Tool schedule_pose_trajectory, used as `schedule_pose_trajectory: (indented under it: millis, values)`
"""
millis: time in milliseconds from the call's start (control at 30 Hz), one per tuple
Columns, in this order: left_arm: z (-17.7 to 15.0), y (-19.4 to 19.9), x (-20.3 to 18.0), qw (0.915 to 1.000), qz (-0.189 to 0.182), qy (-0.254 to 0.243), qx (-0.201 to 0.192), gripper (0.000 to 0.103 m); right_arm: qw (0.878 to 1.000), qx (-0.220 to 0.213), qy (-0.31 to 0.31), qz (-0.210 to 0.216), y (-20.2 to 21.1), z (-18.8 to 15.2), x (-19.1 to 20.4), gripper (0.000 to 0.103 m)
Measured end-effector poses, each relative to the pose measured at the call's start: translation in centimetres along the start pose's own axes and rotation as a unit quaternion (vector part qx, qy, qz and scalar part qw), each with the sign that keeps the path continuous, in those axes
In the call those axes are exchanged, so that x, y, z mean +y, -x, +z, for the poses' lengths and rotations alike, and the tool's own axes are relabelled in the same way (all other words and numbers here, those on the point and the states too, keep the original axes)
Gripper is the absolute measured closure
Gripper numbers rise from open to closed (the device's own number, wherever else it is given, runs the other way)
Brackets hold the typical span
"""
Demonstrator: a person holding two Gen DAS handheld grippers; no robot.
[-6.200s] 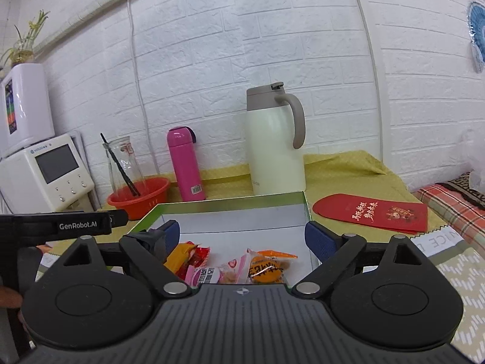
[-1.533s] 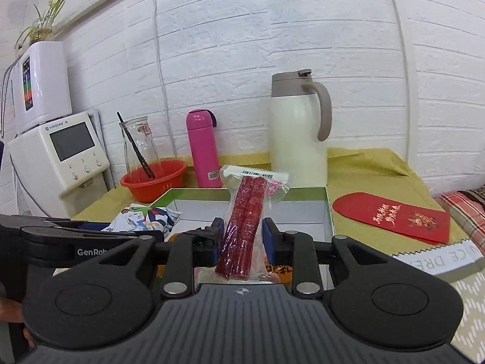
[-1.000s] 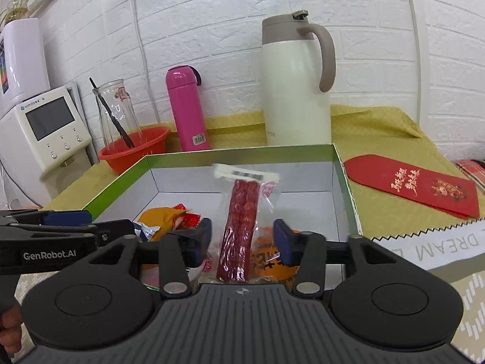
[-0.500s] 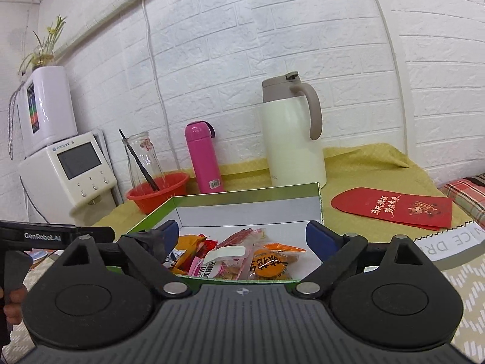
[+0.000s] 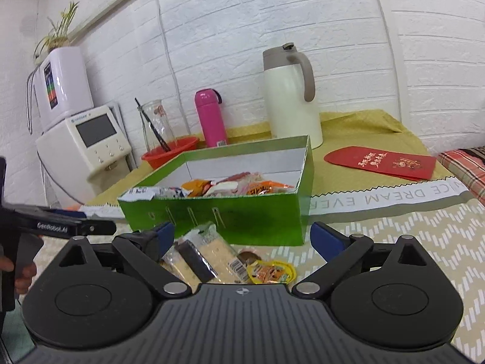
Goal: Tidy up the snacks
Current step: 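Grasp the brown cake packet with the left gripper while the right gripper grasps the orange jelly cup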
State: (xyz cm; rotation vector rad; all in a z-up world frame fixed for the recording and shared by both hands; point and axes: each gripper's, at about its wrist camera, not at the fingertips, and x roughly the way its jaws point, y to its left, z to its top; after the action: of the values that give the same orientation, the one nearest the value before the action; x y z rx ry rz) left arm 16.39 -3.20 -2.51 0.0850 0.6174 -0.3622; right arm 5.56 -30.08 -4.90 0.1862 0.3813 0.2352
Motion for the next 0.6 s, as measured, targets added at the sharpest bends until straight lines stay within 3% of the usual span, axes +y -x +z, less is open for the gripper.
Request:
schedule_pose_trajectory:
  millis: [200, 400, 500, 600]
  values:
    - [-0.1, -1.5, -1.2, 0.9996, -0.024, -0.005, 0.016, 0.005, 0.994, 0.028, 0.101, 0.007, -0.9, -1.1, 2.5, 0.000]
    - [0.2, -2.6, -0.5, 0.9976, -0.054, 0.023, 0.038, 0.005, 0.996, 0.060, 0.058, 0.004, -1.6, -1.4, 0.4, 0.000]
    - [0.7, -3.6, 0.0, 0.9934, -0.083, 0.050, 0.061, 0.005, 0.997, 0.052, 0.052, -0.012, -1.3, -1.6, -0.6, 0.000]
    - [1.0, -4.7, -0.2, 0.9911, -0.088, 0.059, 0.081, 0.005, 0.997, 0.044, 0.053, -0.024, -1.0, -1.6, -1.3, 0.000]
